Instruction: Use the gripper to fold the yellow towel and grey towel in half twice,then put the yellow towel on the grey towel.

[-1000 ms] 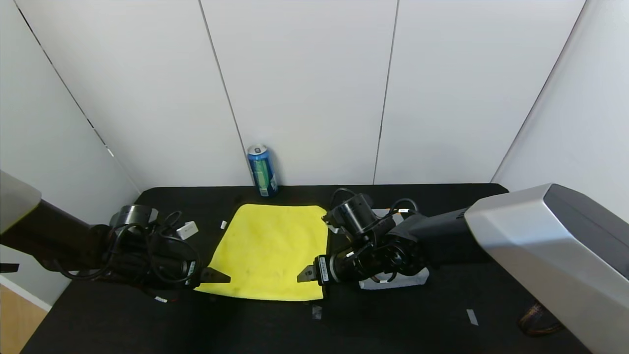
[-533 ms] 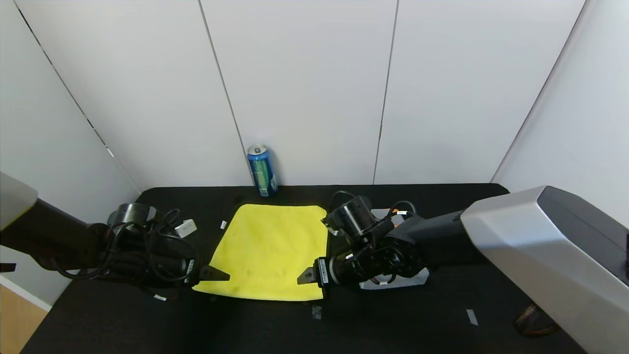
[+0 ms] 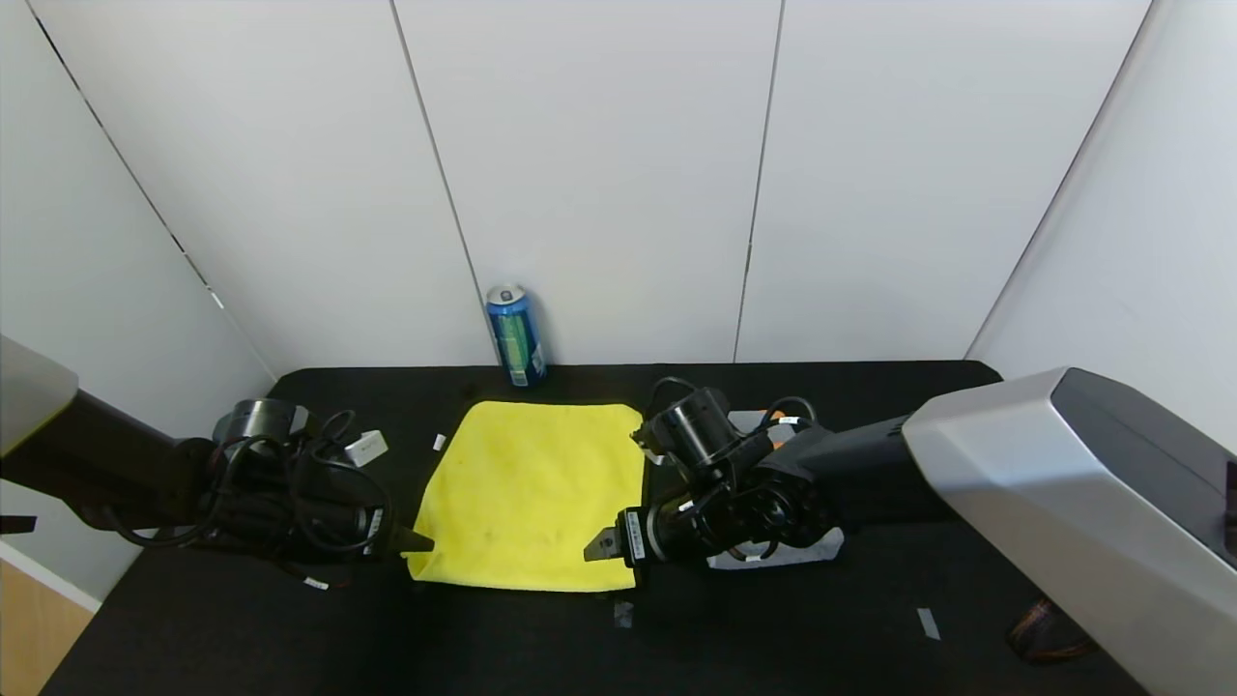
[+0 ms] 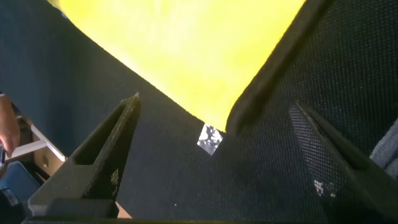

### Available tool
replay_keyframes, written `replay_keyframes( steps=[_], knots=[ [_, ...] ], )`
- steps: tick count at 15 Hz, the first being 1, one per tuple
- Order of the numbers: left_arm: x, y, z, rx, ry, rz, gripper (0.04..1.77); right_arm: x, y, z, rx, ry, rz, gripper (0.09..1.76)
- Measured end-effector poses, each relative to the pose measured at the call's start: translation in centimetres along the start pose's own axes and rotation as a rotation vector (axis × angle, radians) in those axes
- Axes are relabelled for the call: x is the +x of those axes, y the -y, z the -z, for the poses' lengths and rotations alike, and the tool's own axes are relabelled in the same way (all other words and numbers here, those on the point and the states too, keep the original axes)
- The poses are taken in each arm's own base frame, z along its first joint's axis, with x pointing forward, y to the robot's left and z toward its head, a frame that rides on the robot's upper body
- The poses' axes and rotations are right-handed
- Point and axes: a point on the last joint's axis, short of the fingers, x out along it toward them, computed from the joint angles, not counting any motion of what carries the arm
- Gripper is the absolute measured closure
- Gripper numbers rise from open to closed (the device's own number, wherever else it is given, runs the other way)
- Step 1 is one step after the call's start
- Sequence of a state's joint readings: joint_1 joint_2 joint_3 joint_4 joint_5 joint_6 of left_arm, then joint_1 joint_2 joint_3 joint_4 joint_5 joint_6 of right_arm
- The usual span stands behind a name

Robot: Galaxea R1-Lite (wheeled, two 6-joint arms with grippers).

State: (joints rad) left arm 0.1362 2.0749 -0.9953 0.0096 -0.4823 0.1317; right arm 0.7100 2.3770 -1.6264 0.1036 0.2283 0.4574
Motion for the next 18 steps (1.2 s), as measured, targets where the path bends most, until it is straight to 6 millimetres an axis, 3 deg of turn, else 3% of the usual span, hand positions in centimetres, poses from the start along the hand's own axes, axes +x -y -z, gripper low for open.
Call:
replay_keyframes(
  steps=[1,10,18],
  knots=[
    [0.0,0.0,0.0,0.002,0.000,0.000,1.74,0.0,0.0,0.0,0.000,-0.001,0.000,0.14],
    [-0.1,-0.2,0.1,-0.005,0.001,-0.004,1.71,0.1,-0.2,0.2,-0.004,-0.008,-0.002,0.14],
    [-0.3,-0.3,0.2,-0.011,0.001,-0.007,1.71,1.7,-1.1,1.2,-0.025,-0.032,-0.004,0.14]
  ],
)
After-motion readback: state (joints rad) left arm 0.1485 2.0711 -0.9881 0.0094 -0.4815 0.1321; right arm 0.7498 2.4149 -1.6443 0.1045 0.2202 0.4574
